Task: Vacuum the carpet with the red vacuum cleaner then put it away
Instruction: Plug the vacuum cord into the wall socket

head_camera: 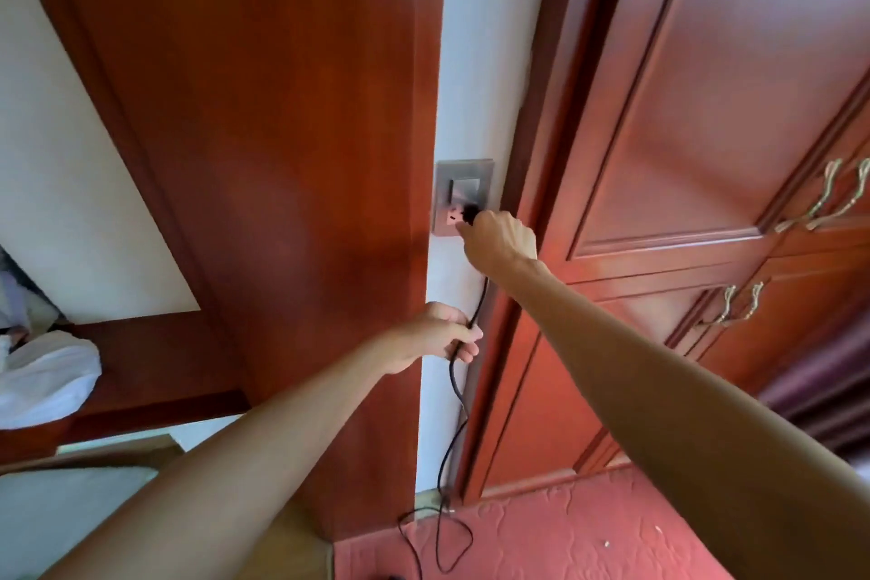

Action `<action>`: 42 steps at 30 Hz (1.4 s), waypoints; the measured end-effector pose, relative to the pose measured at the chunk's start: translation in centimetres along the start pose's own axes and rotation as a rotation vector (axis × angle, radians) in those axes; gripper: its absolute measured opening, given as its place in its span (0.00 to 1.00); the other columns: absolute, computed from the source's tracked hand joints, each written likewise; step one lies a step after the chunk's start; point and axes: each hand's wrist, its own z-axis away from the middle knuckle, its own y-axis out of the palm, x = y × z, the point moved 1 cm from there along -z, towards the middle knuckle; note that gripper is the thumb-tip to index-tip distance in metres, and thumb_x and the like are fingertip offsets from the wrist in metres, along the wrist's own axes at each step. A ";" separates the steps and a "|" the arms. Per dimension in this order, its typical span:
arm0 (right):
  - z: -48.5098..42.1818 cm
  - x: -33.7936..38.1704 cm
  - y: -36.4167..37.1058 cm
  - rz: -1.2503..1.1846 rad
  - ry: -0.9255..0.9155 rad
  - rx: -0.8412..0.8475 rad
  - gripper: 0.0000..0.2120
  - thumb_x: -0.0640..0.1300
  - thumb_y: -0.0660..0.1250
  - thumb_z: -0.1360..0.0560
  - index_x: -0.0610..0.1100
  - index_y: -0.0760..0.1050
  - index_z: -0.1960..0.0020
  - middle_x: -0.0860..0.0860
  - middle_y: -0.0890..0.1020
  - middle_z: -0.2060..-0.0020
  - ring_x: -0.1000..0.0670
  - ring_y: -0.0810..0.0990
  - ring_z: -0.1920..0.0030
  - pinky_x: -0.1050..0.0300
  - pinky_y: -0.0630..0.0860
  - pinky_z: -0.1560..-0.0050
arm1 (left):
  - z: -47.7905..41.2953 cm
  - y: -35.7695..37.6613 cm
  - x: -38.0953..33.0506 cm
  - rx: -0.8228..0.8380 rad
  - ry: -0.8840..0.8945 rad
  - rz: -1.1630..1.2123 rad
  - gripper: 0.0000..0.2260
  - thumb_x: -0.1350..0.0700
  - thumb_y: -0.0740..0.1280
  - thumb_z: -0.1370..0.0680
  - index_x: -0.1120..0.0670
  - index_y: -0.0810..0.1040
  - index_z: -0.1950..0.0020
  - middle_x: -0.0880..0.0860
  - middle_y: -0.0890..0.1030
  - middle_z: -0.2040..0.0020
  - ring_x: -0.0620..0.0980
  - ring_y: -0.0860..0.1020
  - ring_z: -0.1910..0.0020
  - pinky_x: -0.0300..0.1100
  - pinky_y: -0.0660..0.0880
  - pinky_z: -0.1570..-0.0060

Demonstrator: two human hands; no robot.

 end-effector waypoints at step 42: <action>52.1 -41.3 23.8 0.144 0.403 0.853 0.12 0.37 0.57 0.24 0.37 0.78 0.47 0.42 0.80 0.46 0.39 0.80 0.45 0.49 0.75 0.54 | 2.2 36.6 31.0 0.395 -0.345 -0.814 0.10 0.60 0.60 0.23 0.59 0.81 0.53 0.62 0.85 0.54 0.62 0.84 0.53 0.50 0.81 0.53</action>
